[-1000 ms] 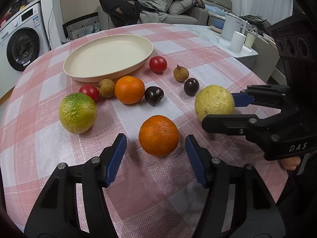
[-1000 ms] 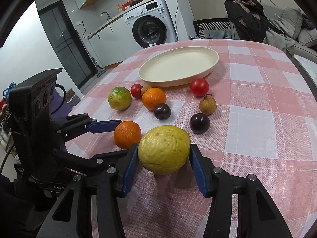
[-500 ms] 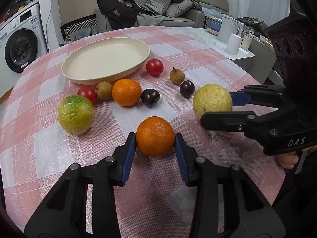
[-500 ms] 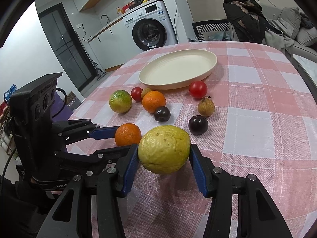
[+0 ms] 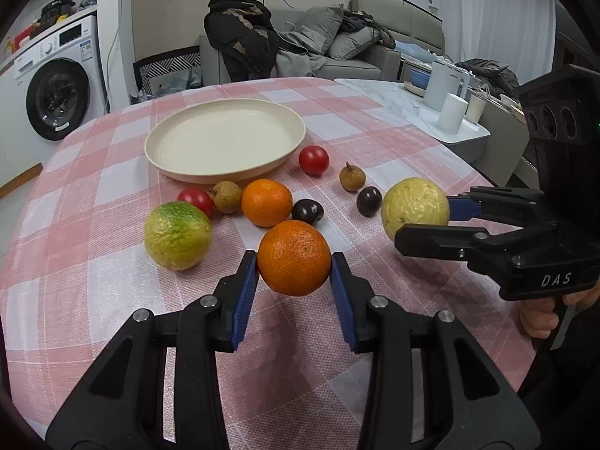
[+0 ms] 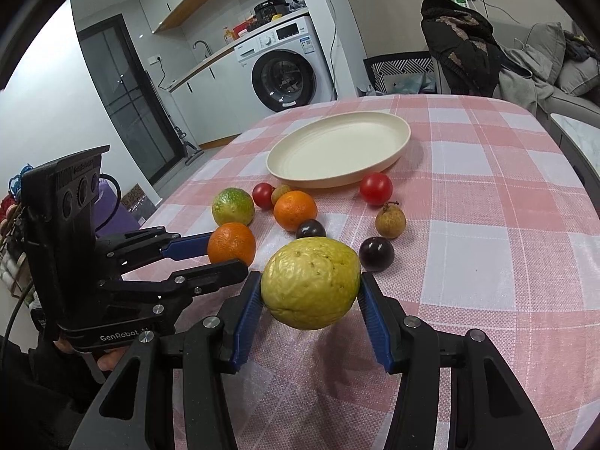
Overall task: Organize fruits
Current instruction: 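Carry the guava and orange onto the cream plate and open both tools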
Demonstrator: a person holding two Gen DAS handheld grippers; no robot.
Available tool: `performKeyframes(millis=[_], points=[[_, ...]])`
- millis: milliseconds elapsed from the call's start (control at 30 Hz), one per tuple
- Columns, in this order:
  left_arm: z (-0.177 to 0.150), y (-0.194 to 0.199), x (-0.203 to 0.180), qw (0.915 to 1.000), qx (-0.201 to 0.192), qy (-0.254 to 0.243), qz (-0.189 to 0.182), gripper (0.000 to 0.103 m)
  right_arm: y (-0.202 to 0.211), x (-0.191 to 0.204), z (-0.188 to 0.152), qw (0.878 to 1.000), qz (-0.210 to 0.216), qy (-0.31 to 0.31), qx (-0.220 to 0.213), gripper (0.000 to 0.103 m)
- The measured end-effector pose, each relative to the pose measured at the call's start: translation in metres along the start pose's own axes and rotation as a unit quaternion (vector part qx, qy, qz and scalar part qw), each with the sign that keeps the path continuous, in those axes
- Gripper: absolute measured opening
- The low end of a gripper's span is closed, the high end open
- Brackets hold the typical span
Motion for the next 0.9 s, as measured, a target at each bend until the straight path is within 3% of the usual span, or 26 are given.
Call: performKeyframes(millis=[600,900], points=[[0.039,0.018,0.047,0.9962,-0.051,0.03,0.064,0.036,0.0,0.008,0.036,0.999,-0.006,0.004,-0.044,0.052],[0.058,0.019,0.055,0.9944,-0.067,0.026,0.078,0.036,-0.002,0.013,0.059,0.998,-0.005,0.009,-0.067,0.052]])
Point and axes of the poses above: each gripper's, at about its wrist camera, not at the fingertips, and y roughly against the way its jaws point, x to its left, z to its top, the point moved 10 cm from there along -y, roughly the way its jaws point, and after that the axes turned 10 degrees about -x, right-handed, at the moved point
